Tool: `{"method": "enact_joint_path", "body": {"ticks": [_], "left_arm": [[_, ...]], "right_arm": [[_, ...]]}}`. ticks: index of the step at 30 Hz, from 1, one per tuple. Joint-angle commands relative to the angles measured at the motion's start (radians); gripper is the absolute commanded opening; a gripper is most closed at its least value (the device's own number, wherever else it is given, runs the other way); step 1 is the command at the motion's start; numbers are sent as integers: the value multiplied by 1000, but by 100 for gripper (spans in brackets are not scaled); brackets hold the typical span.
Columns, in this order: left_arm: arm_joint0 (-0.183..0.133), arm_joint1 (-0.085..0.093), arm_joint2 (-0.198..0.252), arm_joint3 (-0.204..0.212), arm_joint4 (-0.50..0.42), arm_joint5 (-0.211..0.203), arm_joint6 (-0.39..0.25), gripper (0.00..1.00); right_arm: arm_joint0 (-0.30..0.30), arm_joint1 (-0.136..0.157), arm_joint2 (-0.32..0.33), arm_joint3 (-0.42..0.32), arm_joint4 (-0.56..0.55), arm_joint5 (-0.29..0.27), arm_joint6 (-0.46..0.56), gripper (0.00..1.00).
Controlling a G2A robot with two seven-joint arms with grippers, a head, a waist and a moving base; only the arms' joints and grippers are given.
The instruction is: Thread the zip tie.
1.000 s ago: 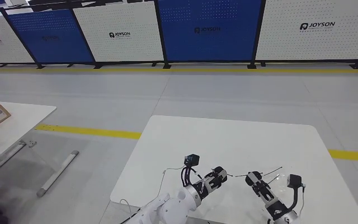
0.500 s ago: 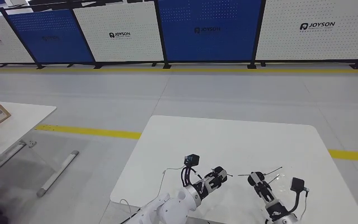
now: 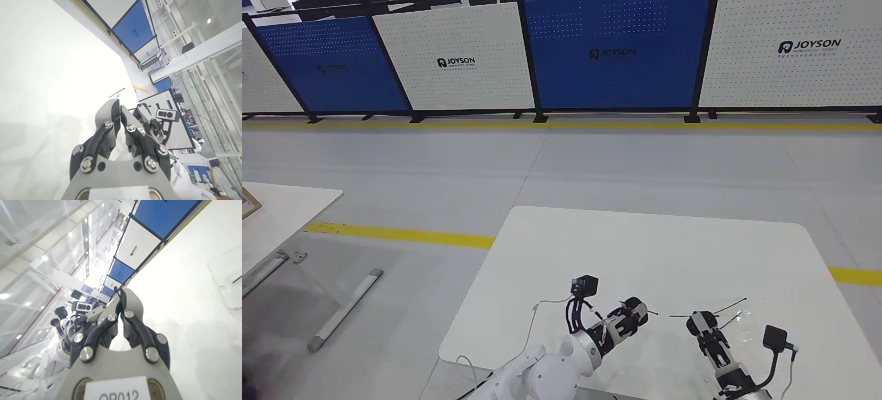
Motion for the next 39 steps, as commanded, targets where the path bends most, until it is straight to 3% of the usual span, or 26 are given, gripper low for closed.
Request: {"method": "enact_joint_path", "body": {"ticks": [1,5,11,20,32,39], "left_arm": [[4,-4,7,1,11,9,54,0],[-6,-12,33,13,24,31,71,0],[-6,-12,33,13,24,31,71,0],[-6,-12,33,13,24,31,71,0],[-6,-12,33,13,24,31,71,0],[-6,-12,33,13,24,31,71,0]], "right_arm": [[0,0,0,0,0,0,0,0],[0,0,0,0,0,0,0,0],[1,0,0,0,0,1,1,0],[35,-26,-39,-1,-14,35,25,0],[40,-36,-28,11,14,34,17,0],[61,-50,-32,28,29,49,65,0]]}}
